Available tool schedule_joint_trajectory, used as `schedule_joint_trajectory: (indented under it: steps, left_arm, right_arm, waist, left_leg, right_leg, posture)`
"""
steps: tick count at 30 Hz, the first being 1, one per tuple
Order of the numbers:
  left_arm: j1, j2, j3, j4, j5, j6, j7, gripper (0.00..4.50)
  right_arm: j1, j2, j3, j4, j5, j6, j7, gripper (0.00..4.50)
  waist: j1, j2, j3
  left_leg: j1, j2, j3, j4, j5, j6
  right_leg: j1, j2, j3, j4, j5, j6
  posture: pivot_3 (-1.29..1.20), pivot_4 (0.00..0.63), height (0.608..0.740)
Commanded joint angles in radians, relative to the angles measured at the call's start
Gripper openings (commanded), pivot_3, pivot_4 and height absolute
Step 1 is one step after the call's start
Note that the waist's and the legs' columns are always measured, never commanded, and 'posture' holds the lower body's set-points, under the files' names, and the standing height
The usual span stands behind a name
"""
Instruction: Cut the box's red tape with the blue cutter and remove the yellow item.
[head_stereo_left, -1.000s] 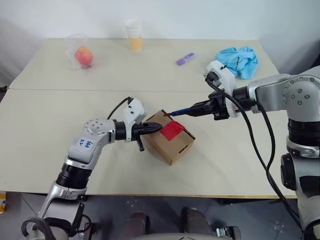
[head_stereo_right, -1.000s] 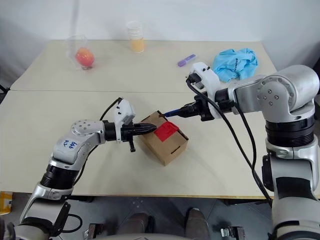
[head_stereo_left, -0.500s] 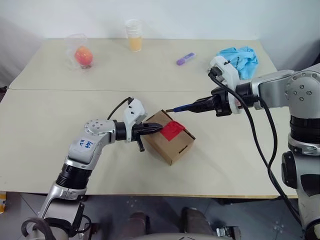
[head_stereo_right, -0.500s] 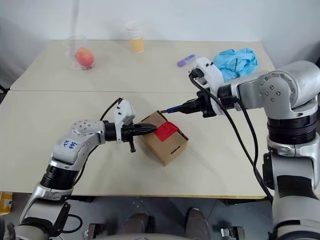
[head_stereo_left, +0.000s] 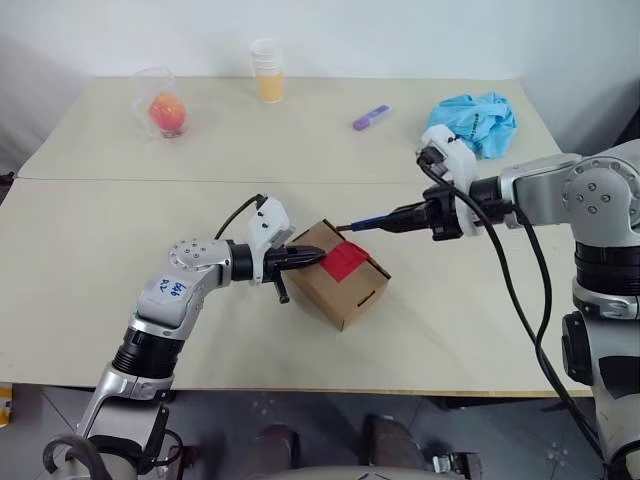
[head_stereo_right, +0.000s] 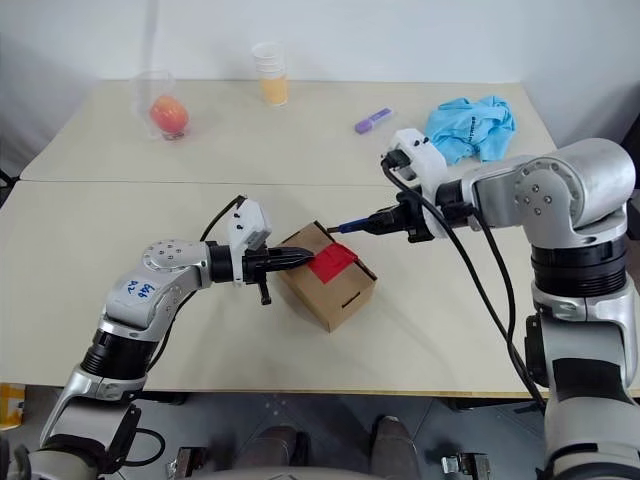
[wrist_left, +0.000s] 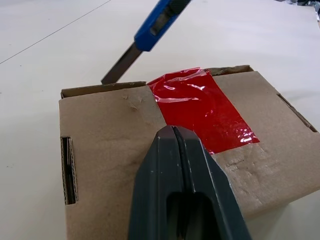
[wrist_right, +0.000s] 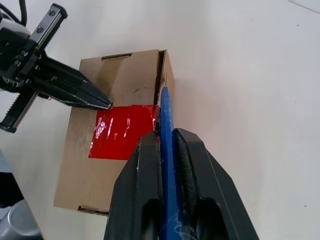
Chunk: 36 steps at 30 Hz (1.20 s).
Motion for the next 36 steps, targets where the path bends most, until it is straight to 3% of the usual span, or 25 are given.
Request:
schedule_joint_trajectory:
  steps: [1, 10, 25, 36]
  left_arm:
    - [0.012, 0.001, -0.024, 0.006, 0.013, 0.007, -0.001, 0.00]
    - [0.013, -0.007, -0.024, 0.011, 0.015, 0.001, 0.004, 0.00]
    - [0.009, -0.006, -0.026, 0.024, 0.019, -0.010, 0.002, 0.00]
    - [0.012, -0.010, -0.025, 0.025, 0.018, -0.014, 0.007, 0.00]
  right_arm:
    - [-0.011, 0.002, -0.037, -0.033, 0.005, -0.001, 0.013, 0.11]
    - [-0.071, 0.003, -0.046, -0.007, -0.004, -0.014, 0.018, 0.11]
    - [0.010, 0.006, -0.044, -0.061, 0.002, 0.015, 0.014, 0.11]
    - [-0.027, 0.030, -0.064, -0.051, -0.005, 0.011, 0.009, 0.11]
  waist:
    - [0.000, 0.000, 0.000]
    - [0.001, 0.000, 0.000]
    - [0.001, 0.000, 0.000]
    - [0.000, 0.000, 0.000]
  left_leg:
    - [0.000, 0.000, 0.000, 0.000, 0.000, 0.000]
    - [0.000, 0.000, 0.000, 0.000, 0.000, 0.000]
    - [0.000, 0.000, 0.000, 0.000, 0.000, 0.000]
    - [0.000, 0.000, 0.000, 0.000, 0.000, 0.000]
  right_leg:
    - [0.000, 0.000, 0.000, 0.000, 0.000, 0.000]
    - [0.000, 0.000, 0.000, 0.000, 0.000, 0.000]
    - [0.000, 0.000, 0.000, 0.000, 0.000, 0.000]
    - [0.000, 0.000, 0.000, 0.000, 0.000, 0.000]
  posture:
    - [0.00, 0.150, 0.740]
    - [0.00, 0.150, 0.740]
    - [0.00, 0.150, 0.740]
    - [0.00, 0.150, 0.740]
